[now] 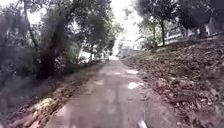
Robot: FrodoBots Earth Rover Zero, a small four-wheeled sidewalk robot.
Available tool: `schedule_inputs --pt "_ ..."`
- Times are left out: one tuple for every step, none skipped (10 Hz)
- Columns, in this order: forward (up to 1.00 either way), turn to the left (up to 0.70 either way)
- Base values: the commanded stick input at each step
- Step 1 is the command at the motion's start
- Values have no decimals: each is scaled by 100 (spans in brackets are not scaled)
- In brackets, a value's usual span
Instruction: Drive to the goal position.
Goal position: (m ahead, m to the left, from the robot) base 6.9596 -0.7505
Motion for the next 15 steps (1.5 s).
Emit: schedule_inputs --pt "85 -27" --pt "85 -29" --pt "85 -17" --pt "85 0" --pt "85 0" --pt "85 0" --pt "85 0" --pt "85 0" --pt "85 0" --pt "85 0" --pt "85 -12" --pt "85 -20" --pt "85 0" --pt "85 0" --pt "85 0"
